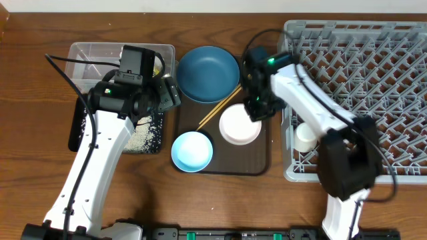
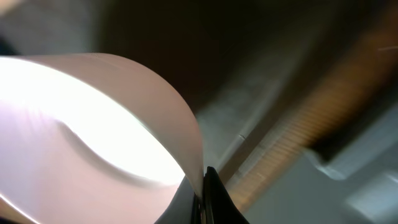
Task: Sort waste into correct bins and load items into the dishwasher rack
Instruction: 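Grasp the white bowl with the right gripper and lift it, then place the white bowl upright at the back of the rack, release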
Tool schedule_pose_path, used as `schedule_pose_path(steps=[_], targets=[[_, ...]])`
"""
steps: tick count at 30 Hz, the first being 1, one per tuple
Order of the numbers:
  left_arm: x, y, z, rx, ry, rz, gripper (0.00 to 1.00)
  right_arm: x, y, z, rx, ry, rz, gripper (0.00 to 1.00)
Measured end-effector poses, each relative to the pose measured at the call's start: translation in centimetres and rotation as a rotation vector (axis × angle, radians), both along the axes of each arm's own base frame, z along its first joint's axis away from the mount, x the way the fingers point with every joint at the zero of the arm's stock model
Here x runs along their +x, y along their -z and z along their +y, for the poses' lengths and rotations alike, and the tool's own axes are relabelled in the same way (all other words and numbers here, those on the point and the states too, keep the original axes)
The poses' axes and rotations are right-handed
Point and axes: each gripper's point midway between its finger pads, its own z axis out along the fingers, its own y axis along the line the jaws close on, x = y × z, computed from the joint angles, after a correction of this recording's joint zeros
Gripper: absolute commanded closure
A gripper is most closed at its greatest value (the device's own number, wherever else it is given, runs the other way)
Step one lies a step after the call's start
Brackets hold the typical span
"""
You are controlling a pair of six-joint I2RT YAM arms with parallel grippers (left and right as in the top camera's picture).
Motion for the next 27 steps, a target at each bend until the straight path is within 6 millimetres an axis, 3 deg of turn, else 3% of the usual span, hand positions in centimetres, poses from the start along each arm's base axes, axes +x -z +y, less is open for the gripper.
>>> schedule_pose_path(steps=[4,6,10,13,17,21,23,27], targets=[[0.0,0.0,0.0,0.0,0.0,0.0,0.14,1.9,-7.4,-1.8,0.033,0.048,-0.196,0.99],[0.0,0.0,0.0,0.0,0.0,0.0,0.14,2.7,-11.6,-3.8,0.022,0.104,-0.328,0.99],[0.0,0.0,0.0,0.0,0.0,0.0,0.14,3.8,-18.1,-10.5,-0.105,0.345,-0.574,0.99],[0.0,0.0,0.0,0.0,0.0,0.0,0.14,5.1,-21.3,-16.4,-0.258,0.584,-0.751,0.99],[0.0,0.0,0.0,0.0,0.0,0.0,0.14,7.2,-23.5,-20.8,-0.417,0.756,-0.917,0.99],[0.0,0.0,0.0,0.0,0.0,0.0,0.13,9.9,-24.2,-22.1,-0.536,0.792,-1.032,0.99],[0.0,0.0,0.0,0.0,0.0,0.001,0.13,12.4,-24.3,-22.5,-0.604,0.783,-1.099,0.99],[0.0,0.0,0.0,0.0,0.0,0.0,0.13,16.3,-21.9,-22.3,-0.73,0.686,-1.12,0.99]])
